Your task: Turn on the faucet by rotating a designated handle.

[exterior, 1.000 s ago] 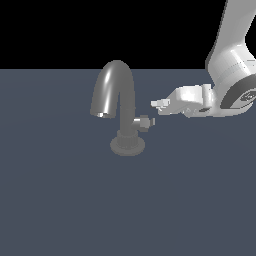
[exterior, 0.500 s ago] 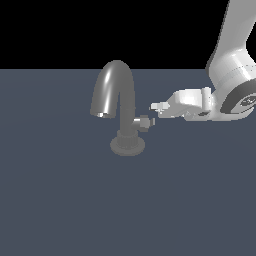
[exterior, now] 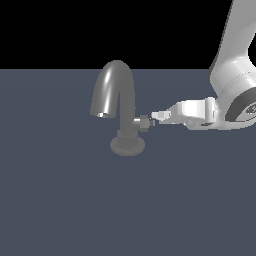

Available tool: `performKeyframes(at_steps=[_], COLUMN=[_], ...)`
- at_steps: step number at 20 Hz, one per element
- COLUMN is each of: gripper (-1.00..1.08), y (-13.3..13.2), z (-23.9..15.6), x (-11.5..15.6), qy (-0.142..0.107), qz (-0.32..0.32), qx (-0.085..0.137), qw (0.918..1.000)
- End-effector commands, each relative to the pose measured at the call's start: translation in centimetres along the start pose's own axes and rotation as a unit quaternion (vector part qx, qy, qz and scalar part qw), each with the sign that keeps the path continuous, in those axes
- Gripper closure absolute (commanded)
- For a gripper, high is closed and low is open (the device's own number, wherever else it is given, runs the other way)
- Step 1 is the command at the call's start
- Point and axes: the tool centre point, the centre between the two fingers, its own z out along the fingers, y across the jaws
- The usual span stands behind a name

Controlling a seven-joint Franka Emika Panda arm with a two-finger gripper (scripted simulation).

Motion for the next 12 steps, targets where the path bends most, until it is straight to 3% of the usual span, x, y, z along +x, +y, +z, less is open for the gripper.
performKeyframes(at_steps=[1,2,3,12], gripper=[1.08,1.08,1.08,1.08], y=[0.4,0.4,0.2,-1.7], z=[0.0,0.0,0.0,0.0], x=[2.6,2.6,0.4,5.9], qy=[-0.002,-0.002,0.000,-0.001], qz=[0.014,0.014,-0.004,0.009], qx=[-0.001,-0.001,0.000,-0.001], qw=[0.9999,0.9999,1.0000,1.0000])
